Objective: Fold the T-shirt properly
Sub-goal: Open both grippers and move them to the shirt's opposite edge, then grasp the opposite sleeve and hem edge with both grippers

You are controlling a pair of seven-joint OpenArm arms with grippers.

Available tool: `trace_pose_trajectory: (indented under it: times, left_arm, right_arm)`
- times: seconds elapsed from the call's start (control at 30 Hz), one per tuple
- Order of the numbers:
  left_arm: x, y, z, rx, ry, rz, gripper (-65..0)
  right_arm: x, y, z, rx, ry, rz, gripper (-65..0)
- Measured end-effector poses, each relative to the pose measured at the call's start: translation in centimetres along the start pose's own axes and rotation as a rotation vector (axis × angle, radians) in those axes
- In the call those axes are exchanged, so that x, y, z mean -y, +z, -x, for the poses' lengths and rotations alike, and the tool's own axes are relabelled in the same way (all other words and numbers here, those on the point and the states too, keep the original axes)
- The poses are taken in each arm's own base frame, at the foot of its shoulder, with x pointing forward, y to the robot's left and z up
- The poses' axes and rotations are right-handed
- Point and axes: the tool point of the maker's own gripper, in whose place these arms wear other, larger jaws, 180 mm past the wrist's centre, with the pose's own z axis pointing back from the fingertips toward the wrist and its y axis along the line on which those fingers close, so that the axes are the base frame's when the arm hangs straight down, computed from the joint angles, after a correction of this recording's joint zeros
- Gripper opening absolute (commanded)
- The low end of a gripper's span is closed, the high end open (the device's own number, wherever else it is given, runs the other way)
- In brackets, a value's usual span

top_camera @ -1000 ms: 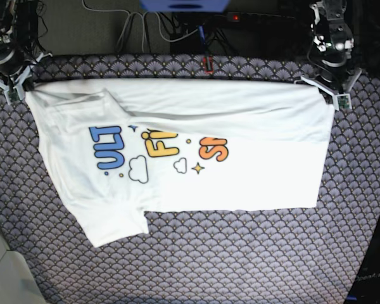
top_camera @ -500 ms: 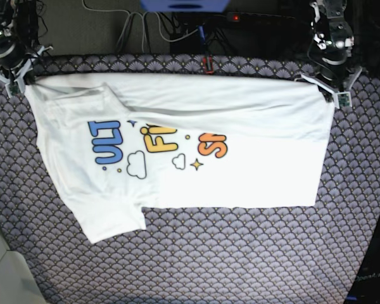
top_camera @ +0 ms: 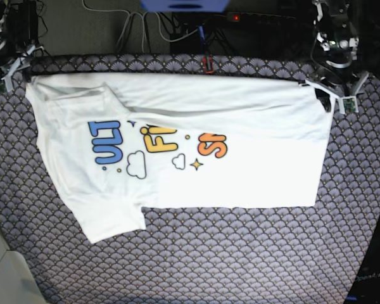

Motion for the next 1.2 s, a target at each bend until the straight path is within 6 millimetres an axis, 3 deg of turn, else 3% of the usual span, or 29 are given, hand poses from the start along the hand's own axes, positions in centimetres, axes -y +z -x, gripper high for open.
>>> trace_pose_trajectory:
  times: [0.27,0.4,0.47,0.57,0.67,0.8,0.9,1.0,1.2]
  left_arm:
    - [-0.1,0.4,-2.4,0.058,-0.001,-0.002,-36.6]
    - [-1.1,-1.1,-5.5,0.127,0.034,-0.040,-36.6]
    - [-0.8,-2.6,-7.4,0.174,0.056,-0.043,-36.6]
    - [0.4,-5.0,-8.2,0.161,0.096,-0.020,-36.6]
    - [1.1,-7.7,-9.5,0.154,0.114,-0.015,-36.6]
    - [1.3,-10.7,-12.9,0.189,0.146,-0.005,-36.6]
    - [0.8,-12.6,-14.4,0.193,0.175,-0.025,-36.6]
    - [1.3,-14.7,-13.7,0.125,0.202,-0.016,-36.6]
    - [4.1,-17.7,-14.4,0.065,0.137,0.054,-36.8]
  right_arm:
    - [2.5,0.8,-0.4,0.010,-0.007,0.064,-34.7]
    - [3.9,-0.3,-4.2,0.097,-0.002,0.094,-34.4]
    - [3.5,-1.4,-7.0,0.160,0.009,0.084,-34.4]
    - [2.0,-3.3,-10.4,0.179,0.057,0.029,-34.4]
    - [2.1,-5.4,-14.5,0.179,0.090,0.018,-34.4]
    - [1.6,-8.1,-19.5,0.218,0.087,-0.033,-34.4]
    - [2.0,-10.7,-20.6,0.179,0.052,-0.054,-34.4]
    - [1.6,-13.0,-21.2,0.129,0.037,-0.089,-34.5]
    - [0.3,-16.3,-22.5,0.114,-0.046,-0.153,-34.6]
